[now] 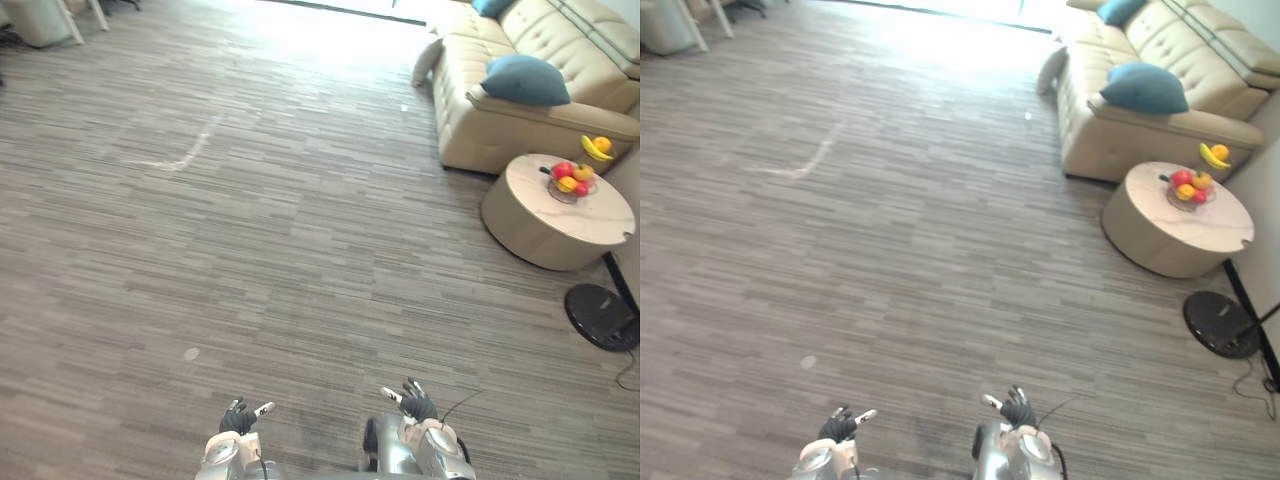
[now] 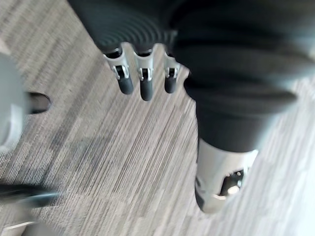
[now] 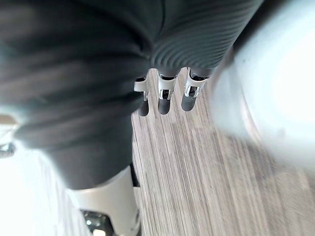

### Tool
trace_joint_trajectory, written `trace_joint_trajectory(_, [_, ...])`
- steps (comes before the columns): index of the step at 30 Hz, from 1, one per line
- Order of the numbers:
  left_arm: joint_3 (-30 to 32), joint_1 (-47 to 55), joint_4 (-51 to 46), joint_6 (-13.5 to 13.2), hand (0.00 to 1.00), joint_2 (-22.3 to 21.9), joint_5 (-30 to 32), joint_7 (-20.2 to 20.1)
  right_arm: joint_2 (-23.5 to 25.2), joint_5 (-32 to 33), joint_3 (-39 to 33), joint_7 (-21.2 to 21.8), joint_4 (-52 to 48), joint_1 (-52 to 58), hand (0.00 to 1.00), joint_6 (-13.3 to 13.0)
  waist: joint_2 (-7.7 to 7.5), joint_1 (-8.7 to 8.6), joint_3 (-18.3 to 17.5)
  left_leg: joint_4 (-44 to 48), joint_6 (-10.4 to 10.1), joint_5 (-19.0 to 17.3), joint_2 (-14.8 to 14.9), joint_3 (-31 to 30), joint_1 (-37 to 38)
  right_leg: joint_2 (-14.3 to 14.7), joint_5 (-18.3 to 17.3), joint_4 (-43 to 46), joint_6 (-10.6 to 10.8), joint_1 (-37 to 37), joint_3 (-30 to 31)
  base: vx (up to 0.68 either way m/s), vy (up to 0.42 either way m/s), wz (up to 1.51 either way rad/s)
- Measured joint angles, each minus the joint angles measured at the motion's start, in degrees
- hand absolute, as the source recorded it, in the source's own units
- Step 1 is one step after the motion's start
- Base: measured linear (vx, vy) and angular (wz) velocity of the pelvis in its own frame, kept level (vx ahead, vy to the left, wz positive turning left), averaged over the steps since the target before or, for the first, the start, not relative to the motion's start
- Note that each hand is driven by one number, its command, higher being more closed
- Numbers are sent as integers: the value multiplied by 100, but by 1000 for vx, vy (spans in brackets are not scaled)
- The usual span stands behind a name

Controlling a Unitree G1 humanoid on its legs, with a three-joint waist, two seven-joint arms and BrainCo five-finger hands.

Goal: Pick up cushions and gather them together orderly.

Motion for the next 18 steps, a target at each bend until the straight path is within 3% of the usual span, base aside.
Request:
trace_joint_trajectory(2, [-127,22,20,-5,0,33,25,-18,-111,0,-4,1,102,17,0,20,-70,-43,6,-170,1,1,-182,-208,365,170,897,-1634,-64,117,186,597,-160,31])
trace_joint_trajectory(3, [-95,-2,89,-3,0,-68,83,-23,-247,-11,-40,11,113,6,0,23,96,-73,33,-159,-22,20,-99,-393,617,318,1165,-1257,-564,154,282,611,-167,7])
trace_joint_trajectory(4, [-45,17,74,-15,0,-159,149,-23,-296,-34,-43,27,140,-41,0,28,236,-59,5,-28,-112,74,22,-423,607,379,954,-1067,-568,123,232,700,-233,-24])
trace_joint_trajectory(5, [121,31,75,-16,0,-221,216,-18,-313,-83,-66,39,113,-66,0,22,359,-55,8,598,-344,213,195,-516,448,484,649,-818,-647,140,245,572,-221,-38])
trace_joint_trajectory(6, [137,35,72,-14,0,-231,226,-16,-304,-175,-53,38,65,-60,0,18,440,-86,14,1917,-530,521,446,-784,-98,624,359,-758,-688,293,270,572,-221,-32])
trace_joint_trajectory(7, [156,36,68,-14,0,-243,226,-16,-307,-181,-32,37,63,-62,0,20,455,-91,22,2474,-565,758,536,-883,-355,680,276,-787,-707,374,302,599,-187,-31])
trace_joint_trajectory(8, [255,44,17,-11,0,-273,224,-16,-316,-198,60,23,68,-78,0,25,539,-56,70,3859,-785,1168,835,-1057,-1005,903,153,-1003,-757,711,387,490,-124,-32])
trace_joint_trajectory(10, [405,30,-238,-36,0,-305,211,-15,-205,-191,172,-10,83,-88,0,77,506,33,196,5108,-684,557,1157,-870,-1739,1152,-34,-1430,-890,1448,549,666,-115,-47])
trace_joint_trajectory(12, [392,38,-426,-62,0,-266,176,-13,-104,-189,208,-15,149,-58,0,78,352,111,208,4929,-463,213,1102,-510,-2366,1157,-82,-1904,-860,2172,700,567,-59,-45])
trace_joint_trajectory(13, [392,39,-503,-68,0,-268,159,-15,-41,-188,226,-18,212,-85,0,89,328,162,187,4398,-340,82,1004,-302,-2700,1150,-86,-2175,-778,2491,865,556,-13,-75])
trace_joint_trajectory(15, [463,55,-606,-76,0,-320,146,-14,-44,-189,230,-38,211,-106,0,113,366,295,180,3157,-314,78,800,-175,-3168,1128,-159,-2496,-657,2906,1224,562,65,-90])
trace_joint_trajectory(16, [478,62,-600,-91,0,-332,149,-7,-50,-198,239,-44,222,-106,0,124,387,345,167,1993,-369,367,554,-264,-3258,1036,-230,-2688,-545,3147,1420,715,221,-81])
trace_joint_trajectory(17, [499,87,-593,-130,0,-341,149,-8,-76,-199,267,-48,293,-120,0,116,439,416,133,1000,-423,881,380,-480,-3417,968,-326,-2908,-426,3459,1624,721,260,-80])
trace_joint_trajectory(18, [498,95,-592,-138,0,-341,150,-8,-97,-199,299,-50,344,-127,0,125,441,434,109,861,-480,1150,352,-543,-3465,938,-368,-3005,-368,3527,1702,625,266,-77])
